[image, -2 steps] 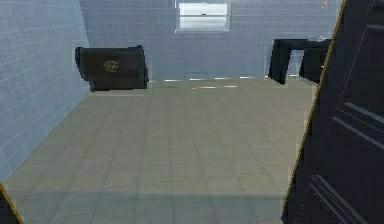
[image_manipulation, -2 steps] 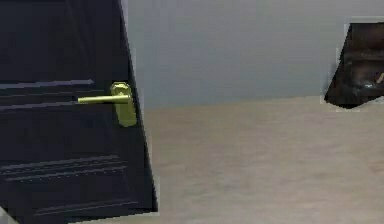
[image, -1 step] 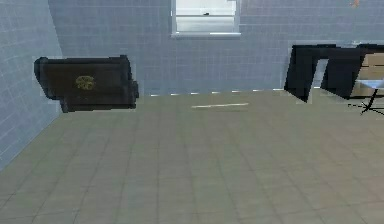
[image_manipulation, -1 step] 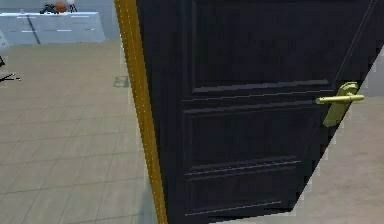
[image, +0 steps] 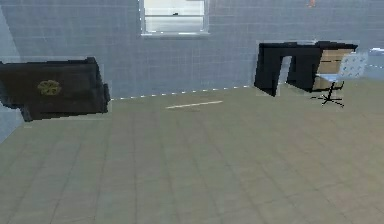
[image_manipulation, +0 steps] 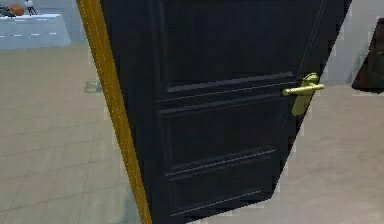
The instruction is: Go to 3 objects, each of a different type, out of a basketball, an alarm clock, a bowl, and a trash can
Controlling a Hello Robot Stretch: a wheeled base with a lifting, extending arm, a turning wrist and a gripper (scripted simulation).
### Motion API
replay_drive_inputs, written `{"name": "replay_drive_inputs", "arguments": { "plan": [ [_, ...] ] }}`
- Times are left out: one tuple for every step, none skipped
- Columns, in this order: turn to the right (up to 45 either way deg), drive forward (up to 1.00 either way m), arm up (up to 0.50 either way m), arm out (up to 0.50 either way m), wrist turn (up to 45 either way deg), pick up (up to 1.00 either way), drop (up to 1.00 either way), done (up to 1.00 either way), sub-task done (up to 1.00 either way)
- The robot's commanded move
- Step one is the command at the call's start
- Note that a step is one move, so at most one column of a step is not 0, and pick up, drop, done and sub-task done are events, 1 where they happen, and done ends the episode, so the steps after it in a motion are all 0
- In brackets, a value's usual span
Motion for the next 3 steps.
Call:
{"name": "replay_drive_inputs", "arguments": {
  "plan": [
    [0.0, 0.35, 0.0, 0.0, 0.0, 0.0, 0.0, 0.0, 0.0],
    [27.0, 0.0, 0.0, 0.0, 0.0, 0.0, 0.0, 0.0, 0.0],
    [0.0, 0.5, 0.0, 0.0, 0.0, 0.0, 0.0, 0.0, 0.0]
  ]
}}
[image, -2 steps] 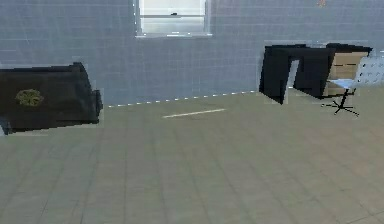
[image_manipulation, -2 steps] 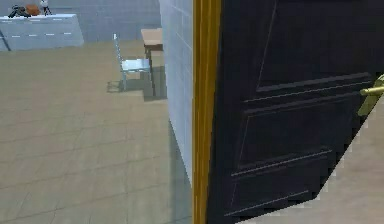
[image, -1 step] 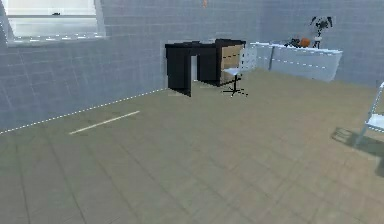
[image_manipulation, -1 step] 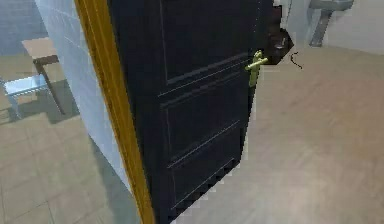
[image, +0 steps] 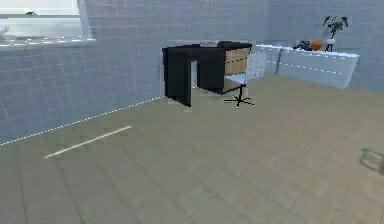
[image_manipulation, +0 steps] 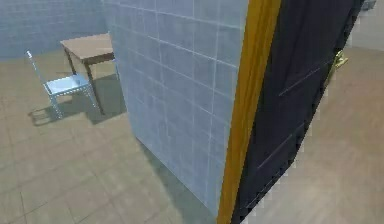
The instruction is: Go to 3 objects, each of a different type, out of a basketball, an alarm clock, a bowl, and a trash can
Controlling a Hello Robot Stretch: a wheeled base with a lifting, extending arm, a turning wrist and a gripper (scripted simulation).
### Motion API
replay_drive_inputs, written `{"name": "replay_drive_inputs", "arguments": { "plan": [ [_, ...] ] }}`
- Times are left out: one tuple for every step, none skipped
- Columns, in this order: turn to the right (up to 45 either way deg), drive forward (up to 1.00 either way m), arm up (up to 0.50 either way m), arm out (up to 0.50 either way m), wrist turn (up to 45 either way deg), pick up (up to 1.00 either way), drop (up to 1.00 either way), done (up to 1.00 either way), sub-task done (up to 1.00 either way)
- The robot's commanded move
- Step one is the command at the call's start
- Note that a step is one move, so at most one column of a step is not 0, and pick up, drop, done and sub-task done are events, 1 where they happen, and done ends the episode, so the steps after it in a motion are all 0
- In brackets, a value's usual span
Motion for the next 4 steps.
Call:
{"name": "replay_drive_inputs", "arguments": {
  "plan": [
    [36.0, 0.0, 0.0, 0.0, 0.0, 0.0, 0.0, 0.0, 0.0],
    [0.0, 1.0, 0.0, 0.0, 0.0, 0.0, 0.0, 0.0, 0.0],
    [0.0, 1.0, 0.0, 0.0, 0.0, 0.0, 0.0, 0.0, 0.0],
    [0.0, 1.0, 0.0, 0.0, 0.0, 0.0, 0.0, 0.0, 0.0]
  ]
}}
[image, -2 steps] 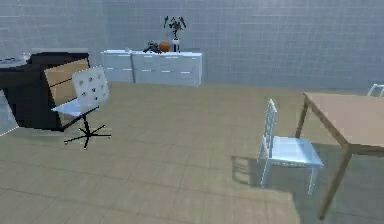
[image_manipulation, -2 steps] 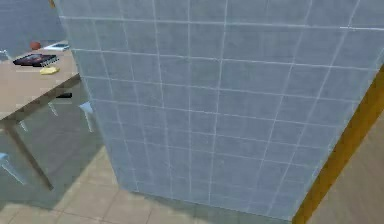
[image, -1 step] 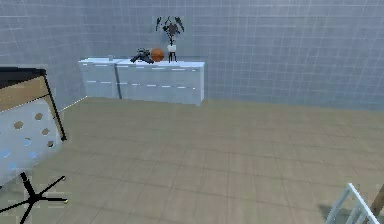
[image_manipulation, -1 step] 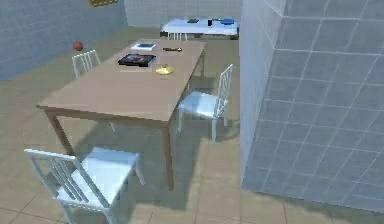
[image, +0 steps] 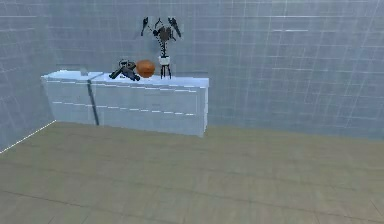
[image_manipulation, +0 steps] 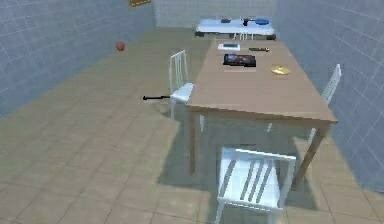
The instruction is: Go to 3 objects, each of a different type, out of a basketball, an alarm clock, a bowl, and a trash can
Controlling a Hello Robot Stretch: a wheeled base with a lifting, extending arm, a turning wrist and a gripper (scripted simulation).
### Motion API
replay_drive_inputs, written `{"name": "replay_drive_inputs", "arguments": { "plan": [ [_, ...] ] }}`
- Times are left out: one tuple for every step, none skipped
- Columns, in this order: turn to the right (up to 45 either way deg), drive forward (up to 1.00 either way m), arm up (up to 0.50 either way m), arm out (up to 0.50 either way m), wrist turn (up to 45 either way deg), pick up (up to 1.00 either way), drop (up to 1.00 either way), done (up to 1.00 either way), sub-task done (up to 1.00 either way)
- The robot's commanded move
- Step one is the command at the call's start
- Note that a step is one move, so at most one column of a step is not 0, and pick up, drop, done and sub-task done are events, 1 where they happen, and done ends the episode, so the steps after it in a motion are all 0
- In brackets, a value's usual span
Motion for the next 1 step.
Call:
{"name": "replay_drive_inputs", "arguments": {
  "plan": [
    [0.0, 1.0, 0.0, 0.0, 0.0, 0.0, 0.0, 0.0, 0.0]
  ]
}}
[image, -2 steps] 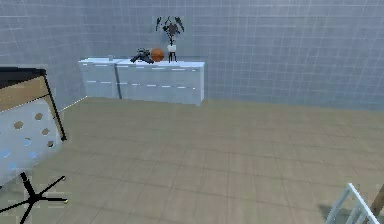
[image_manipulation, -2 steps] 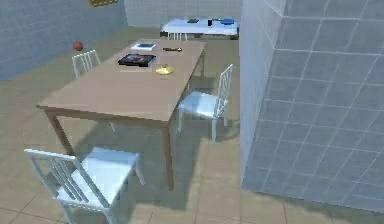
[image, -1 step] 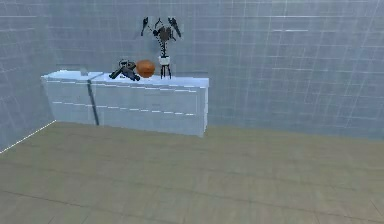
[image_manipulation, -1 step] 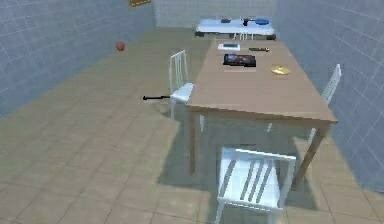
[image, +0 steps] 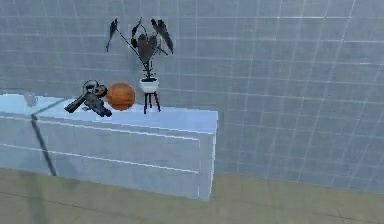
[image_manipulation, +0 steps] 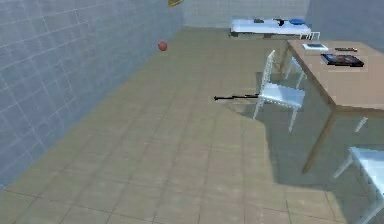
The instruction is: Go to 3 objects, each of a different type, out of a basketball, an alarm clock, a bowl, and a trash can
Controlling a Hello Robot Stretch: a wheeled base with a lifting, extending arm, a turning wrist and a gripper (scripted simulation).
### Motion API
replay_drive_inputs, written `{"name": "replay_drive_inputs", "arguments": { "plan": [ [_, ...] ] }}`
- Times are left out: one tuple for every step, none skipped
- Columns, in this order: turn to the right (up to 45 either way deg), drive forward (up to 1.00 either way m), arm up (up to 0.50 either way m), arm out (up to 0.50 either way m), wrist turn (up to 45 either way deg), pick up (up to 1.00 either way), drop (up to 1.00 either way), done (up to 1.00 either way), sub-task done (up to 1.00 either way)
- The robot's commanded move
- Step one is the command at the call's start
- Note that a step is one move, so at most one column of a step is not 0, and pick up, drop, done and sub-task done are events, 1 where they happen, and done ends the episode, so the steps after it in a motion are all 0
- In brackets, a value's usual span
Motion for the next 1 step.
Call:
{"name": "replay_drive_inputs", "arguments": {
  "plan": [
    [0.0, 0.7, 0.0, 0.0, 0.0, 0.0, 0.0, 0.0, 0.0]
  ]
}}
